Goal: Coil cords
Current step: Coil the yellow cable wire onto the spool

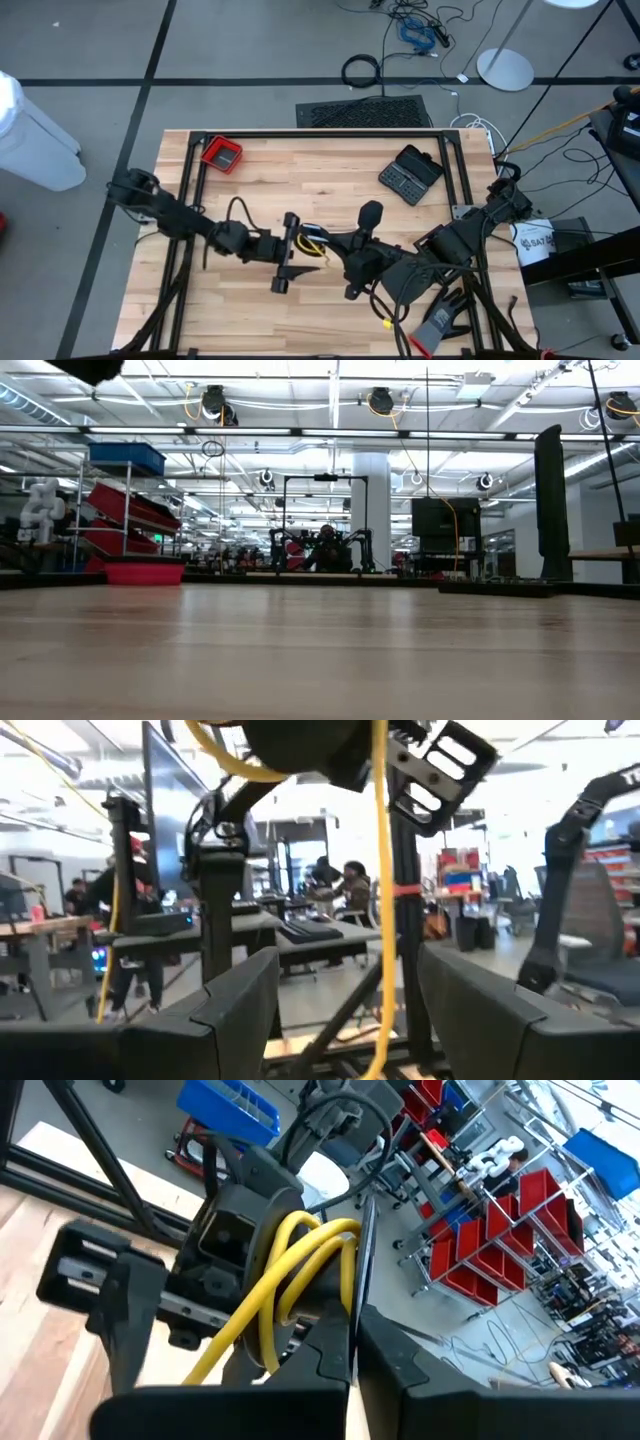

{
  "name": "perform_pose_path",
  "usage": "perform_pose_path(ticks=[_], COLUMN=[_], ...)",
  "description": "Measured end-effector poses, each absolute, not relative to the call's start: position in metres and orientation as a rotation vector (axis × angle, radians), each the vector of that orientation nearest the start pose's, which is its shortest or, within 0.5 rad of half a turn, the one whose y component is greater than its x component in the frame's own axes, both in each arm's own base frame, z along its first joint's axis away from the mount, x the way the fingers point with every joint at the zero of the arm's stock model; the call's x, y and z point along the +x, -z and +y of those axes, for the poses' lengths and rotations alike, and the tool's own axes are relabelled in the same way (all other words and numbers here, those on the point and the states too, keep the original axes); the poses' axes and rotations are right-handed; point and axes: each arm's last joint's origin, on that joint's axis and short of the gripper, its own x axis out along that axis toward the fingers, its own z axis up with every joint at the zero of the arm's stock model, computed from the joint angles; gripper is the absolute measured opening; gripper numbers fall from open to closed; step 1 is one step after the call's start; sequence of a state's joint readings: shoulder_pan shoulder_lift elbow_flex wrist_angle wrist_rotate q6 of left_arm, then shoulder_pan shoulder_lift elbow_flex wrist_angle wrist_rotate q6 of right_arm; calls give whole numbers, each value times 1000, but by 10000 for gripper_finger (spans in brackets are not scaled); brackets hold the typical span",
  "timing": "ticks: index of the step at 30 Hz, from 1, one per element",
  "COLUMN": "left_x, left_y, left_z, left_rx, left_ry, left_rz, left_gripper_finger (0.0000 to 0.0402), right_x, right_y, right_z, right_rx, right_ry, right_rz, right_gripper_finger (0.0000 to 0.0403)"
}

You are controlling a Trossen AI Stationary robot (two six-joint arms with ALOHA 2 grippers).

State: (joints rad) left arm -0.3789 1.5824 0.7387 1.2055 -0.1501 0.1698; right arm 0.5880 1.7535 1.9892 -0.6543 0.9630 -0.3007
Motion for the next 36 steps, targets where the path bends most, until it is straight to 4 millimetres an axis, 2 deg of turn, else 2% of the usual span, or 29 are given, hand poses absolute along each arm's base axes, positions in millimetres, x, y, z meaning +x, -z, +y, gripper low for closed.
perform_pose_path(ticks=[5, 9, 19, 32, 36], left_x=[309, 316, 327, 332, 332], left_y=[-248, -248, -251, -246, -246], left_z=[-107, -106, -109, -99, -99], left_rx=[53, 19, 22, 38, 62], left_ry=[231, 289, 294, 267, 261], left_rz=[-368, -370, -376, -320, -323], left_gripper_finger=[246, 246, 239, 100, 43], right_x=[321, 322, 324, 324, 324], right_y=[-443, -442, -442, -442, -442], right_z=[183, 180, 176, 176, 176], right_rx=[-577, -573, -559, -564, -567], right_ry=[334, 343, 357, 356, 355], right_rz=[369, 375, 377, 379, 381], right_gripper_finger=[0, 0, 0, 0, 0])
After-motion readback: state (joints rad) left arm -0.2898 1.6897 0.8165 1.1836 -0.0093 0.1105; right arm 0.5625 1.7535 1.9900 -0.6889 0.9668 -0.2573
